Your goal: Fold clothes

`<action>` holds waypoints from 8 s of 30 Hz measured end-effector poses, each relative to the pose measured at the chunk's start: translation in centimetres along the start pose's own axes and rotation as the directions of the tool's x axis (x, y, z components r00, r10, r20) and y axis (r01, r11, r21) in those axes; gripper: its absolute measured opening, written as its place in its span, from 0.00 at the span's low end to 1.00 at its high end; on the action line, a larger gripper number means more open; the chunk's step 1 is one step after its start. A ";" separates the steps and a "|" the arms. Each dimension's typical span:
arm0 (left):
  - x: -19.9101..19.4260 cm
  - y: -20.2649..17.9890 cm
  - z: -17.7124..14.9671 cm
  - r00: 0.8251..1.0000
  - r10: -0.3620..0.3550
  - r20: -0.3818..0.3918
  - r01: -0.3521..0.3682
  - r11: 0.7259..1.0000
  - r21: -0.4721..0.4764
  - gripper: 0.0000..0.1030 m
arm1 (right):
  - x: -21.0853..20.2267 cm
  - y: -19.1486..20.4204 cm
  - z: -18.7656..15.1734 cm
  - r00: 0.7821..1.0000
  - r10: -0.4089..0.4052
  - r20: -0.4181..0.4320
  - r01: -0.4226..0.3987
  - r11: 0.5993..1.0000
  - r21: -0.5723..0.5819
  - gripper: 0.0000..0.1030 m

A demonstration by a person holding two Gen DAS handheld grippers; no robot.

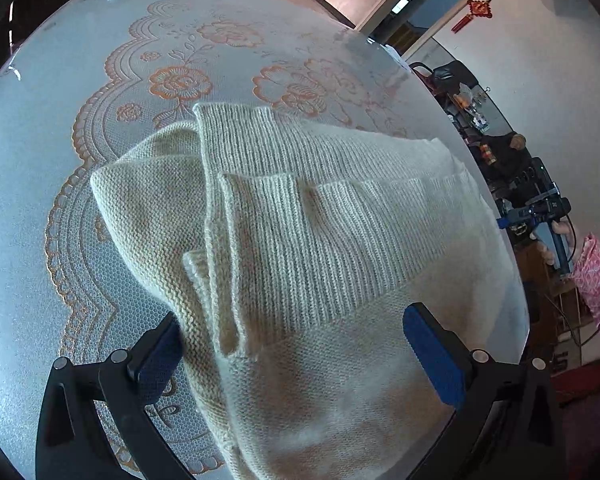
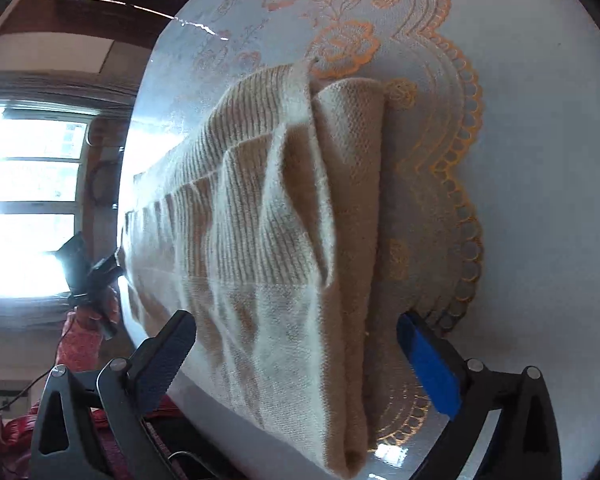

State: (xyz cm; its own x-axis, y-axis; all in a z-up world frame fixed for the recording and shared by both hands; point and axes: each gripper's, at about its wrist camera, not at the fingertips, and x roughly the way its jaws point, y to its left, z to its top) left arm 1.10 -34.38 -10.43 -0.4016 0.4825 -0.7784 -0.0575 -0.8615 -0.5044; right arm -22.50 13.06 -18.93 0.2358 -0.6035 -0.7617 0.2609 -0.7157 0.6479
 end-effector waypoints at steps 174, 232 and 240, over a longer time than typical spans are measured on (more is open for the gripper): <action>-15.6 -11.6 -19.0 0.467 0.875 0.128 -0.476 0.370 -0.798 0.76 | 17.3 43.9 -12.3 0.995 0.000 0.096 0.079 0.562 -0.823 0.35; -14.0 -13.6 -19.0 0.378 0.922 0.086 -0.489 0.277 -0.827 0.79 | 15.4 43.6 -16.1 0.976 -0.019 0.215 0.201 0.446 -0.872 0.49; -14.0 -13.9 -18.9 0.370 0.923 0.106 -0.483 0.289 -0.826 0.80 | 15.5 43.5 -16.0 0.976 -0.020 0.216 0.202 0.453 -0.869 0.49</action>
State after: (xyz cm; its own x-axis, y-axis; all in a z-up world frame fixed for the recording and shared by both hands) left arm 24.75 -26.17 0.40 -0.2983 -0.6331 -0.7143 0.9330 -0.3514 -0.0782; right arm 7.45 -21.75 -2.37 0.0227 -0.6505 -0.7591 0.9787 -0.1404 0.1496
